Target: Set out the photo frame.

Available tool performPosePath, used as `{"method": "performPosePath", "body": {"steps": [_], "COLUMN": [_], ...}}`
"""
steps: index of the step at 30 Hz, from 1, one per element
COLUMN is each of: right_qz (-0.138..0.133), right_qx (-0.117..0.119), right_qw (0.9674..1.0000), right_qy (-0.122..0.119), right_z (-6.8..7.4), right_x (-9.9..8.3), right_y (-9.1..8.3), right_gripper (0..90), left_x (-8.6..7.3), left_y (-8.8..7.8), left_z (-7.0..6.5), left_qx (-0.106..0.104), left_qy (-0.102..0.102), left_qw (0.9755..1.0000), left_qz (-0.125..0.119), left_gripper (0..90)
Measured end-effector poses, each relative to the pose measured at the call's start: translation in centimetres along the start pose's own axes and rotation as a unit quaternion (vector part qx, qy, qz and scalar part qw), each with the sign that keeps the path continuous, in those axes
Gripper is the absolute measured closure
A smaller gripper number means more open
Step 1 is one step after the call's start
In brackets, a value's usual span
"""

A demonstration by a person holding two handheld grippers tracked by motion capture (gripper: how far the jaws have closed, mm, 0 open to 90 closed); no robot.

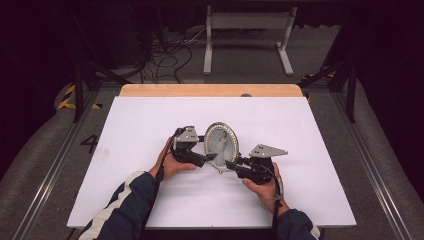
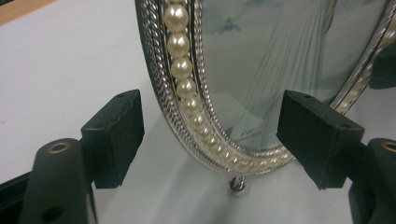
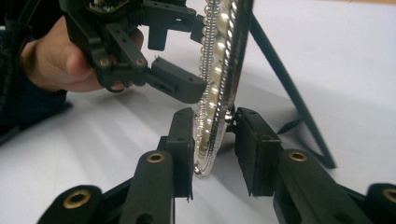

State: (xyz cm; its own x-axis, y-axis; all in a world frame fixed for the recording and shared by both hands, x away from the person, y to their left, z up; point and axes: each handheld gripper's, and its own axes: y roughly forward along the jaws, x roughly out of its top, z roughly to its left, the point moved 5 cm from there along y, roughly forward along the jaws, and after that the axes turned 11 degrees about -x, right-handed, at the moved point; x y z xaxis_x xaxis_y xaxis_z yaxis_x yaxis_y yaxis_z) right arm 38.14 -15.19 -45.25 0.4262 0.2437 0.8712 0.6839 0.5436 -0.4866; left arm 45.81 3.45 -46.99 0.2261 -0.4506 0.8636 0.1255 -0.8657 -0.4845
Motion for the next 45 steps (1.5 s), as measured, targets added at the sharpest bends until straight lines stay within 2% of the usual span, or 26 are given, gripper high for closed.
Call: {"method": "performPosePath", "body": {"steps": [4,5,6,8,13,16,23,29,34,38,40,45], "right_qz": [-0.01,-0.013,-0.02,-0.031,-0.033,-0.033,-0.036,-0.038,-0.042,-0.044,-0.044,-0.036], "right_qx": [-0.01,-0.014,-0.02,-0.018,-0.029,-0.029,-0.035,-0.04,-0.041,-0.043,-0.045,-0.056], "right_qw": [0.9998,0.9997,0.9994,0.9992,0.9988,0.999,0.9987,0.9985,0.9982,0.998,0.9979,0.9978], "right_qy": [-0.017,-0.018,-0.019,-0.014,-0.019,-0.005,-0.005,0.003,0.015,0.015,0.014,-0.006], "right_z": [0.1,0.0,-0.1,-0.3,-0.4,-0.8,-0.9,-1.0,-1.2,-1.2,-1.2,-0.8], "right_x": [0.0,0.0,0.1,0.2,0.1,-0.1,-0.1,0.0,0.2,0.2,0.2,-0.2], "right_y": [-1.1,-1.3,-1.6,-2.0,-1.9,-1.8,-1.4,-1.1,-0.8,-0.7,-0.7,-0.9], "right_gripper": [70.0,72.4,75.4,76.5,76.6,75.8,75.2,75.1,75.3,75.2,74.6,72.7], "left_x": [0.2,0.3,0.3,0.3,0.3,0.3,0.0,-0.2,-0.3,-0.4,-0.4,-0.3], "left_y": [-0.2,-0.3,-0.4,-0.4,-1.0,-1.3,-1.8,-2.2,-2.7,-2.9,-2.8,-2.8], "left_z": [-0.2,-0.3,-0.3,-0.3,-0.3,-0.3,-0.5,-0.9,-1.5,-1.6,-1.5,-1.3], "left_qx": [-0.004,-0.003,-0.003,0.002,0.005,0.006,0.014,0.029,0.024,0.024,0.026,0.038], "left_qy": [0.007,0.009,0.012,0.013,0.015,0.017,0.022,0.029,0.04,0.039,0.037,0.031], "left_qw": [1.0,0.9999,0.9999,0.9999,0.9999,0.9998,0.9996,0.9989,0.9983,0.9983,0.9984,0.9985], "left_qz": [-0.004,-0.003,-0.004,-0.002,0.0,-0.001,0.008,0.023,0.036,0.036,0.034,0.026], "left_gripper": [31.3,31.3,35.4,39.4,49.9,53.8,57.7,60.9,61.2,61.9,60.4,52.6]}}
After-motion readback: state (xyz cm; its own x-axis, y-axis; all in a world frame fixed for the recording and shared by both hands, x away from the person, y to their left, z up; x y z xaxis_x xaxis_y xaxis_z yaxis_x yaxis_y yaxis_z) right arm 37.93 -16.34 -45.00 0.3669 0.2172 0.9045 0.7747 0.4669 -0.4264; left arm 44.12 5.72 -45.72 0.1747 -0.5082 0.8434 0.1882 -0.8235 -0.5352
